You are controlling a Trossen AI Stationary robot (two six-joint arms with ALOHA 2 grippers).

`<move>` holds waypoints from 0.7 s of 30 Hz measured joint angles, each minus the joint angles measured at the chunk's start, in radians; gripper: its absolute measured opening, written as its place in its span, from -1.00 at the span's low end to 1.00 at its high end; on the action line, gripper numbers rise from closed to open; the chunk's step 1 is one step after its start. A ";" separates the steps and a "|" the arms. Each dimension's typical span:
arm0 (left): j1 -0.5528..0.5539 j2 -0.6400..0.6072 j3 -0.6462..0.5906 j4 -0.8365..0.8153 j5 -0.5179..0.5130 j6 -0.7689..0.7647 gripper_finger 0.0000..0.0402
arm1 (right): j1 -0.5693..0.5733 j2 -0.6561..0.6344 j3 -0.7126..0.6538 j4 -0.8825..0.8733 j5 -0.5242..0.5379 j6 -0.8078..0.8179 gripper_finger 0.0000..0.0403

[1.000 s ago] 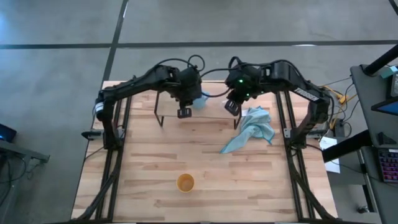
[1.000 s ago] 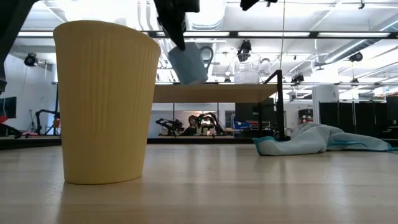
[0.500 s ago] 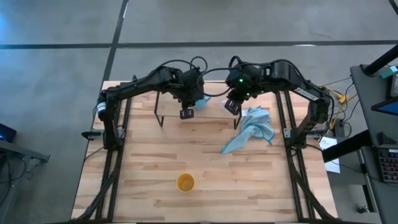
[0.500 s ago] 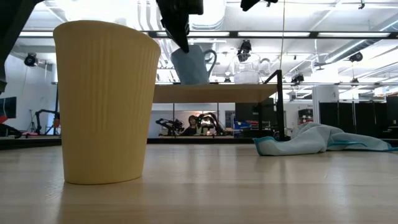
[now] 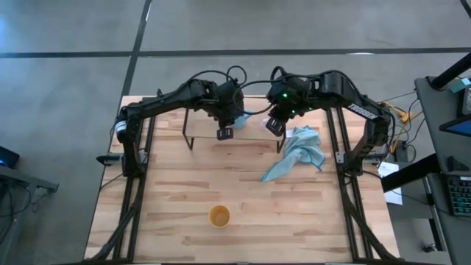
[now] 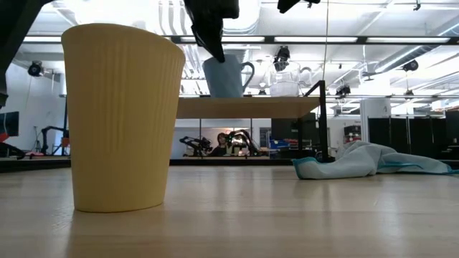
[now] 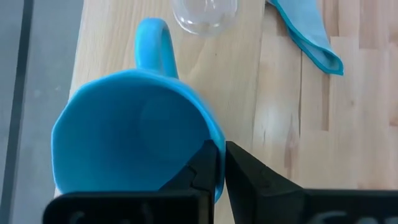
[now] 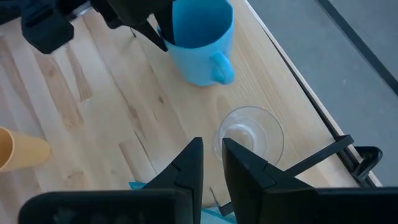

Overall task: Stack small to large cups/mugs on shelf
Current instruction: Put the blue mug on the shelf

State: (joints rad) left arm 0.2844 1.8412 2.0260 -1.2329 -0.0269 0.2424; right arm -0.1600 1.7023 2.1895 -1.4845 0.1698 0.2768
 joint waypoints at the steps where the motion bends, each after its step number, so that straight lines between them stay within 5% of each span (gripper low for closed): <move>1: 0.000 0.000 -0.002 0.004 0.000 0.000 -0.96 | 0.000 0.000 0.000 0.000 0.000 0.000 -0.73; 21: 0.000 0.000 -0.039 0.140 0.000 -0.004 -0.95 | 0.000 -0.051 0.000 0.008 0.044 0.009 -0.73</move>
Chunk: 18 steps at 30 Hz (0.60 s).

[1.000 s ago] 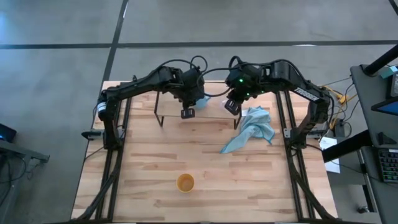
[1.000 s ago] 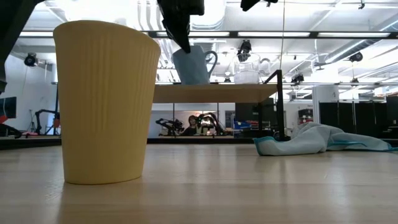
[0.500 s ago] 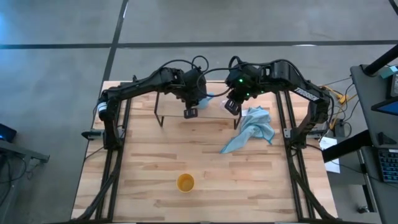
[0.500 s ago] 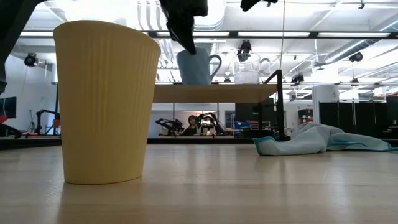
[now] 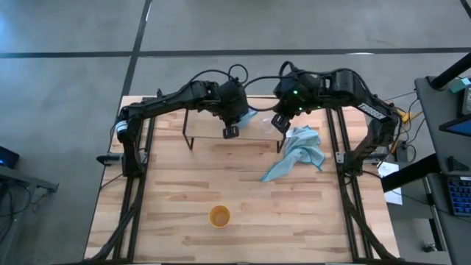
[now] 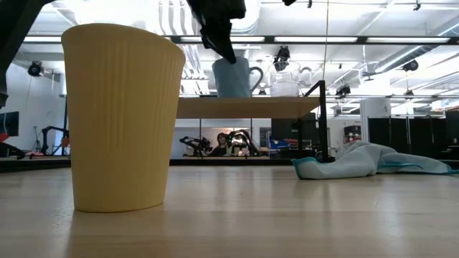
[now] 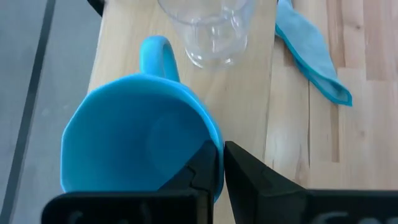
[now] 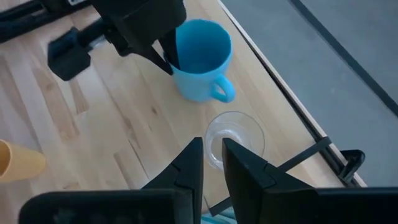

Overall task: Stack small to large cups/mugs on shelf
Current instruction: Put the blue mug on the shelf

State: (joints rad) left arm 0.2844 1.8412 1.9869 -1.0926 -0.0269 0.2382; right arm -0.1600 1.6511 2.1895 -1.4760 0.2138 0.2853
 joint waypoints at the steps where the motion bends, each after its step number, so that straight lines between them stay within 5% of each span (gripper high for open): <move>1: 0.000 0.000 -0.002 0.011 0.000 0.000 -0.95 | 0.000 -0.004 0.000 0.000 0.000 0.003 -0.73; 18: -0.005 -0.003 -0.013 0.009 0.002 -0.022 -0.95 | 0.000 -0.036 0.000 0.000 0.024 -0.006 -0.73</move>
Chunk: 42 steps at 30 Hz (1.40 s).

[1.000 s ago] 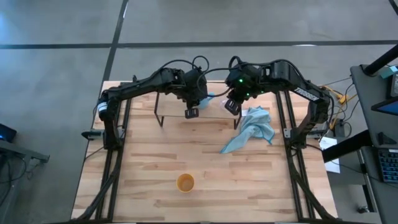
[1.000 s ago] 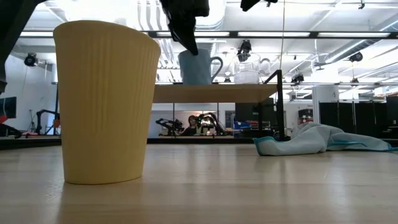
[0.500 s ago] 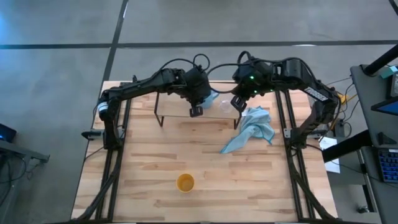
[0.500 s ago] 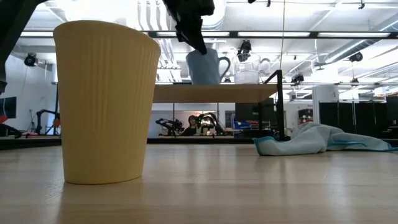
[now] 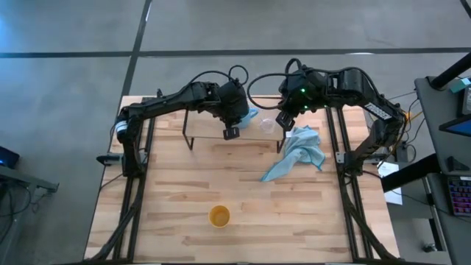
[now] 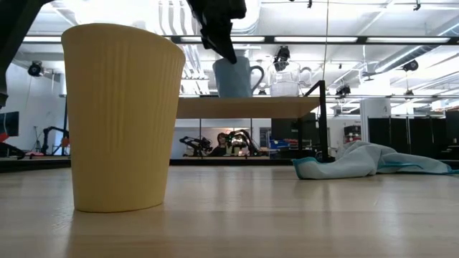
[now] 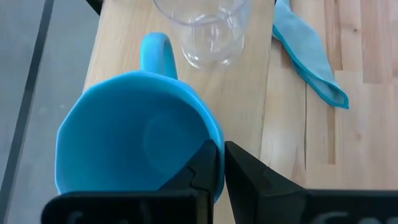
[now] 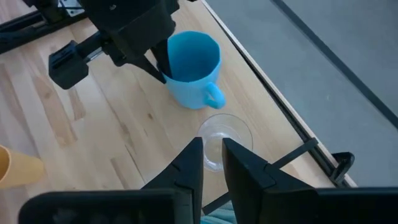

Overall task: Stack small to large cups/mugs on shelf
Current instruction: Put the blue mug on the shelf

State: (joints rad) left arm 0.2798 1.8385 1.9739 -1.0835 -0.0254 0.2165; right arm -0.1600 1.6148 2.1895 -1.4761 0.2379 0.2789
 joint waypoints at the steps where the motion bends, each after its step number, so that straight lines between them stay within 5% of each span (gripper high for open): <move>1: 0.000 0.000 0.002 -0.012 0.000 0.000 -0.95 | 0.000 -0.001 0.000 0.000 0.000 -0.002 -0.73; 33: 0.000 -0.003 0.003 -0.050 0.014 0.000 -0.94 | 0.000 -0.004 0.000 0.000 0.000 0.001 -0.73; 42: -0.001 -0.002 0.000 -0.013 0.022 -0.001 -0.77 | 0.000 -0.004 0.000 0.000 0.000 0.001 -0.73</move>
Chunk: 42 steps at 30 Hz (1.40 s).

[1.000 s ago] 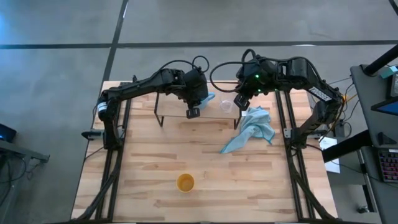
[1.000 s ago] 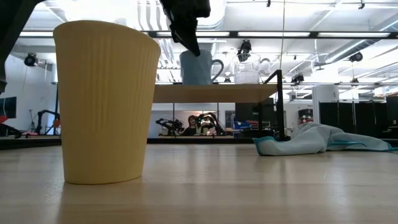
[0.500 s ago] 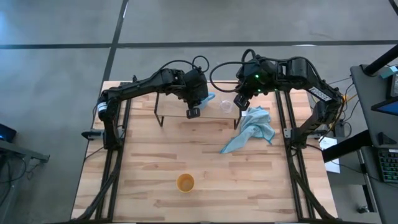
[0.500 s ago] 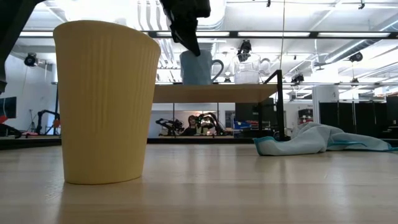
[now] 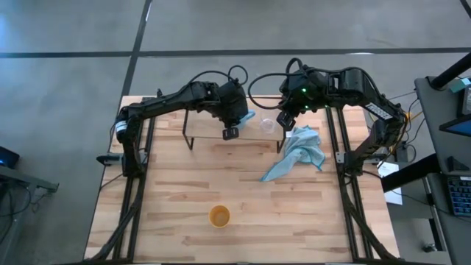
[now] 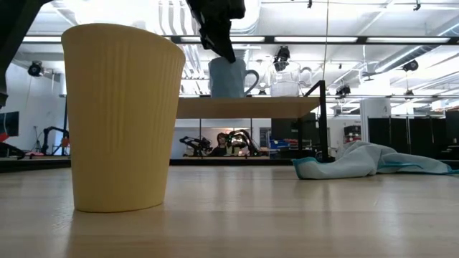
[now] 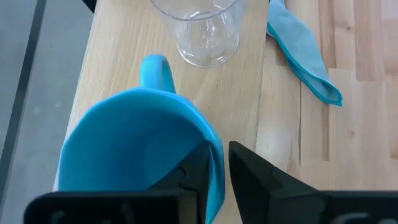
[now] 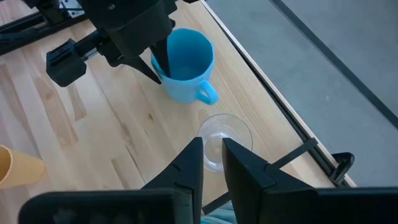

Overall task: Stack small to large cups/mugs on shelf
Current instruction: Put the blue mug on the shelf, then put the yellow cup on the shelf

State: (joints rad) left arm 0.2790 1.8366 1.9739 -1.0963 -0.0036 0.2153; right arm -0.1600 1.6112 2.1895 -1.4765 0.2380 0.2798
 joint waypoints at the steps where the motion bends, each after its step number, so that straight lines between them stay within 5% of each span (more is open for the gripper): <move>1: 0.000 0.000 0.000 0.001 0.000 0.000 -0.75 | 0.000 0.000 0.000 0.000 0.000 0.000 -0.73; 35: -0.033 -0.072 0.051 0.047 -0.063 0.000 -0.74 | 0.000 0.000 0.000 0.001 0.001 -0.048 -0.73; 42: -0.068 -0.160 0.053 -0.011 0.029 -0.084 -0.74 | -0.001 0.000 0.000 0.001 0.001 -0.048 -0.73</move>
State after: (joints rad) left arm 0.2115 1.6769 2.0274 -1.1071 0.0249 0.1309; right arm -0.1608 1.6112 2.1895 -1.4759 0.2390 0.2315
